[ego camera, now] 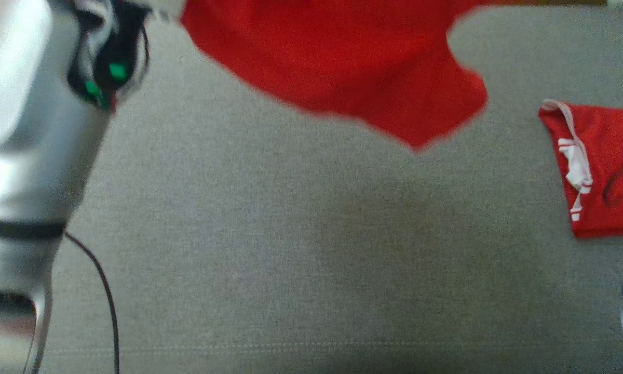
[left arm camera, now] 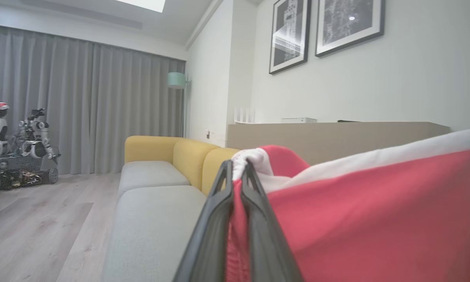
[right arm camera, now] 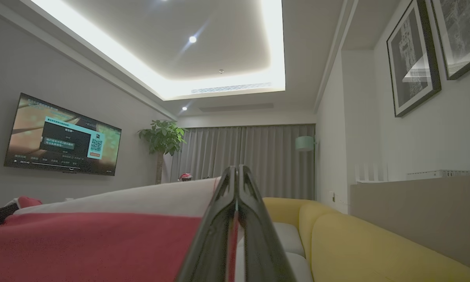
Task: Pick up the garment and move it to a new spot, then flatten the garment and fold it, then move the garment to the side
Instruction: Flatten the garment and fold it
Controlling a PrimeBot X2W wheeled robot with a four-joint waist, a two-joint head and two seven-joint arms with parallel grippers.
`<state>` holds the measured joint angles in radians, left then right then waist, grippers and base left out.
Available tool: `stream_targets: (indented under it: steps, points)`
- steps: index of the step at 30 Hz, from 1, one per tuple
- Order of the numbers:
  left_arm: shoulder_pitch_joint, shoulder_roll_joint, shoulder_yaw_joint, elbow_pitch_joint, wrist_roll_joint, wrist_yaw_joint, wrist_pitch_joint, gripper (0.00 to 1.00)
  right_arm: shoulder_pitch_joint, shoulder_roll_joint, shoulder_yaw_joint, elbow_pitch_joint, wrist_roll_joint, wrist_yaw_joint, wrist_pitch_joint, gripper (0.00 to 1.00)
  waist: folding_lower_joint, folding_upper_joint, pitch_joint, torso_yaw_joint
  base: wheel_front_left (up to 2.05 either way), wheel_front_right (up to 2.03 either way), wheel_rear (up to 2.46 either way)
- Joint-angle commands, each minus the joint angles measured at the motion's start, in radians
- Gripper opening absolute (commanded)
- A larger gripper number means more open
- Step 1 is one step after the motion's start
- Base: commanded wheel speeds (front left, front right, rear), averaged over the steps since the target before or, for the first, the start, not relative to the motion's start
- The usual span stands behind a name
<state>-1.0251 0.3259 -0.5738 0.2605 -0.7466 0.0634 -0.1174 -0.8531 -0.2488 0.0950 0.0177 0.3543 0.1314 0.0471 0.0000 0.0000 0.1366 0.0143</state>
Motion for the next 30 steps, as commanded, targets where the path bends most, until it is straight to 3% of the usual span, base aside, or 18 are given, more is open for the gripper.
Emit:
stream_targets:
  steps: [1, 4, 5, 6, 9, 17, 23, 30]
  points:
    - [-0.097, 0.018, 0.052, 0.04, 0.014, -0.016, -0.028, 0.0, -0.085, -0.001, 0.031, 0.036, 0.013, -0.001, -0.027, 0.0, 0.0, 0.0, 0.049, 0.001, 0.0, 0.0, 0.0]
    - [-0.199, -0.024, 0.057, 0.201, 0.029, -0.051, -0.087, 0.0, -0.229, 0.008, 0.077, 0.204, 0.029, -0.001, -0.101, 0.0, 0.0, 0.0, 0.07, -0.001, 0.0, 0.0, 0.0]
    - [-0.257, -0.047, 0.064, 0.297, 0.042, -0.07, -0.115, 0.0, -0.315, 0.021, 0.109, 0.318, 0.041, -0.001, -0.144, 0.0, 0.0, 0.0, 0.087, -0.006, 0.0, 0.0, 0.0]
    - [-0.257, -0.047, 0.064, 0.297, 0.042, -0.07, -0.115, 0.0, -0.315, 0.021, 0.109, 0.318, 0.041, -0.001, -0.144, 0.0, 0.0, 0.0, 0.087, -0.006, 0.0, 0.0, 0.0]
    - [-0.329, -0.089, 0.085, 0.467, 0.059, -0.101, -0.139, 0.0, -0.446, 0.063, 0.193, 0.54, 0.069, -0.001, -0.201, 0.0, 0.0, 0.0, 0.129, -0.022, 0.0, 0.0, 0.0]
    - [-0.263, -0.164, 0.127, 0.699, 0.064, -0.159, -0.144, 0.0, -0.461, 0.139, 0.363, 0.861, 0.167, -0.001, -0.227, 0.0, 0.0, 0.0, 0.221, -0.047, 0.0, 0.0, 0.0]
    - [-0.112, -0.209, 0.173, 0.778, 0.055, -0.177, -0.144, 0.0, -0.308, 0.138, 0.422, 0.963, 0.268, -0.001, -0.261, 0.0, 0.0, 0.0, 0.252, -0.041, 0.0, 0.0, 0.0]
    - [0.134, -0.238, 0.238, 0.69, 0.076, -0.187, -0.144, 0.0, -0.037, 0.093, 0.443, 0.895, 0.333, -0.001, -0.302, 0.0, 0.0, 0.0, 0.207, -0.035, 0.0, 0.0, 0.0]
